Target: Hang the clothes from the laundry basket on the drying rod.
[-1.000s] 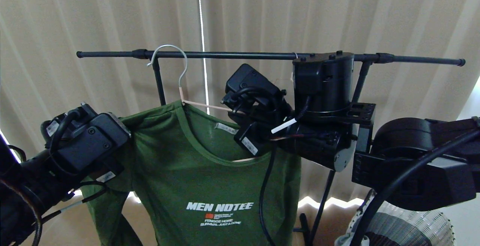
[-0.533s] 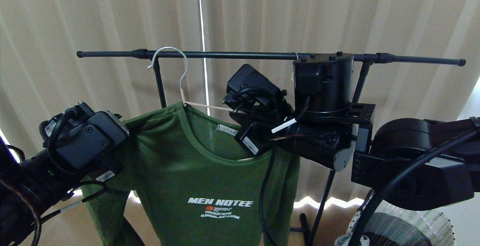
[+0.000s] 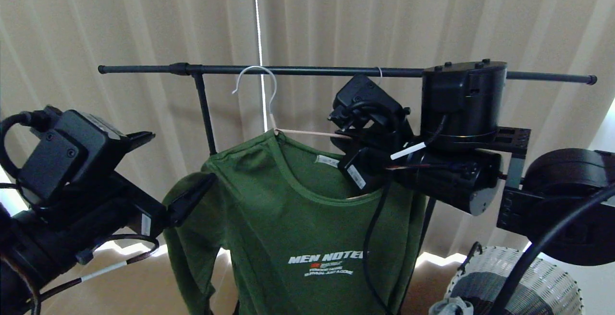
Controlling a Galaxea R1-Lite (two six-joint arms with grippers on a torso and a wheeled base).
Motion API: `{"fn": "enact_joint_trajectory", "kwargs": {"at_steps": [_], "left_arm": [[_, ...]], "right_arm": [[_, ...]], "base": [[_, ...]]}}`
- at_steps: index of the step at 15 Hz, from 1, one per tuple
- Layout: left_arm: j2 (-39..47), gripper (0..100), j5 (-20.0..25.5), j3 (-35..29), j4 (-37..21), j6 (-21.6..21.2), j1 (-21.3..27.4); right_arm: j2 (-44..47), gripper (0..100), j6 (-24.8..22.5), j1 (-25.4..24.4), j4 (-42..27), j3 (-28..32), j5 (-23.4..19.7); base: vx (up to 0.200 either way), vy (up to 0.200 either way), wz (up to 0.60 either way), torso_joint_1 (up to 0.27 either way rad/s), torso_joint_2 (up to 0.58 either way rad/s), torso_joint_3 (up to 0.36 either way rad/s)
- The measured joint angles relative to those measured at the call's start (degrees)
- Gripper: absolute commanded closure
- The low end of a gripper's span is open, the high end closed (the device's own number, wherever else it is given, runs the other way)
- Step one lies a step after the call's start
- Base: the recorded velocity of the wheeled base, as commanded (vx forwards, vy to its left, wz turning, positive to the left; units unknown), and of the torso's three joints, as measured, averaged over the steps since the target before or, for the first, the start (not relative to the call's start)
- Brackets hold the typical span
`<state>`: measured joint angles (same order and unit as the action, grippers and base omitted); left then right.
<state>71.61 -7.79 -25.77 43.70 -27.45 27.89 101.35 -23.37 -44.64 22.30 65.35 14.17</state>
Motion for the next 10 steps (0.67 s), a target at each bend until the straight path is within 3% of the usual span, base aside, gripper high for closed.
{"fn": "enact_joint_trajectory", "kwargs": {"at_steps": [2, 5, 10], "left_arm": [[-0.9, 0, 0.1, 0.5, 0.0, 3.3, -1.5], [-2.2, 0, 1.7, 3.7, -0.1, 4.7, -6.0], [-1.7, 0, 6.6, 8.5, -0.1, 6.6, -7.8]], "right_arm": [[-3.1, 100, 0.7, 1.3, 1.9, -3.5, -0.1], [-7.2, 100, 1.1, 3.6, 8.6, -9.4, -0.1], [-13.0, 100, 1.3, 4.4, 9.9, -14.4, -0.5]], "base": [[0.000, 0.000, 0.00, 0.000, 0.00, 0.000], [0.000, 0.000, 0.00, 0.000, 0.00, 0.000], [0.000, 0.000, 0.00, 0.000, 0.00, 0.000]]}}
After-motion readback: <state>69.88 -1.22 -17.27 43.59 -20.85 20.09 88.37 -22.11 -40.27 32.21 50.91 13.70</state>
